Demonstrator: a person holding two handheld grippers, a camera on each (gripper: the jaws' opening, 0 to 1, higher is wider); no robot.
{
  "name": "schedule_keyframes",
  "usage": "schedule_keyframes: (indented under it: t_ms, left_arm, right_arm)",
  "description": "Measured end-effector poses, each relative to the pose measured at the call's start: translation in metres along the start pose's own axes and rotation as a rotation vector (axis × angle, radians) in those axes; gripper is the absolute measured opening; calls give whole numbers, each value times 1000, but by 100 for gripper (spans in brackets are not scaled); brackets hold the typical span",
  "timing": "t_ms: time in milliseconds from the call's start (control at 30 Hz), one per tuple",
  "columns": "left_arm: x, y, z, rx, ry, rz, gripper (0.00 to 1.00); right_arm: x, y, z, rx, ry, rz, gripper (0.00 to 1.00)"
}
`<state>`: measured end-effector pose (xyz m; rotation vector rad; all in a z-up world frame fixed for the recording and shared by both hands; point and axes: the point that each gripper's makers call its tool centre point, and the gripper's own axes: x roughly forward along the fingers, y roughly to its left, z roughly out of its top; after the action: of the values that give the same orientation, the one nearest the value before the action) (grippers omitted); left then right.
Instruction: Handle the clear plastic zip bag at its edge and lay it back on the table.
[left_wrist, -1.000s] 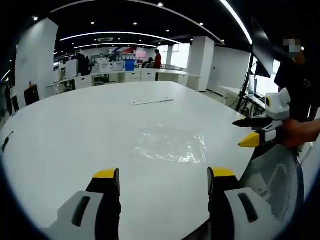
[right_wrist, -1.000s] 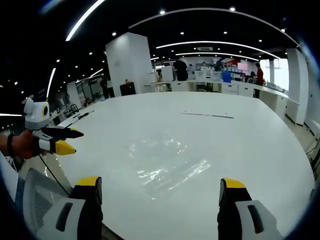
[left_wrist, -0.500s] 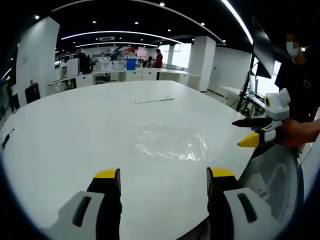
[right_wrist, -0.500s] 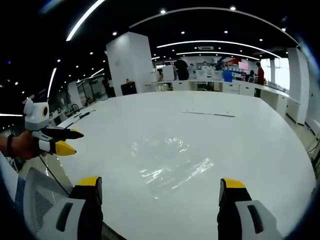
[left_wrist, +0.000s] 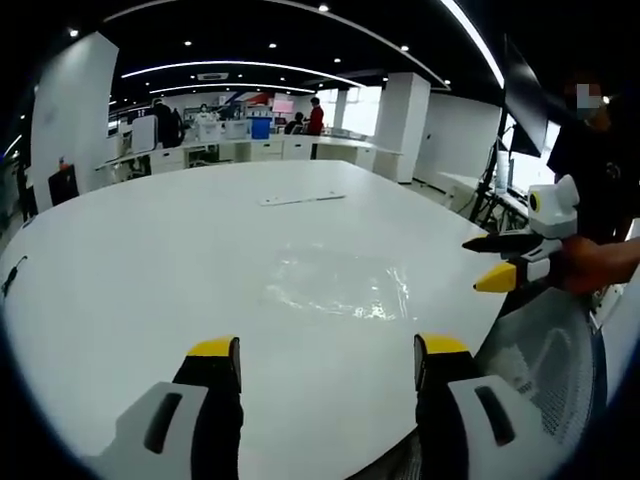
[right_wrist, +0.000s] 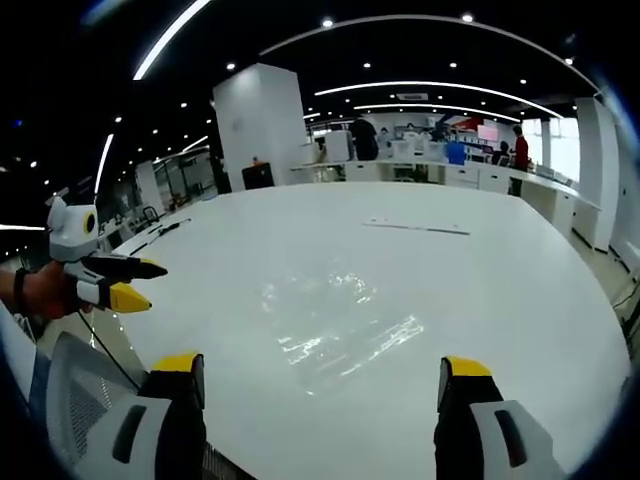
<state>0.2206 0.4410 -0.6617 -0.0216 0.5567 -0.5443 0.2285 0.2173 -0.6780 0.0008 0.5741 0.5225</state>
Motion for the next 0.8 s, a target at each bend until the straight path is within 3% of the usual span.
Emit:
schedule_keyframes:
  t_ms: [800]
  left_arm:
    - [1, -5, -8, 8, 15, -8, 70]
  right_arm:
    - [4, 2, 2, 7, -10, -1, 97]
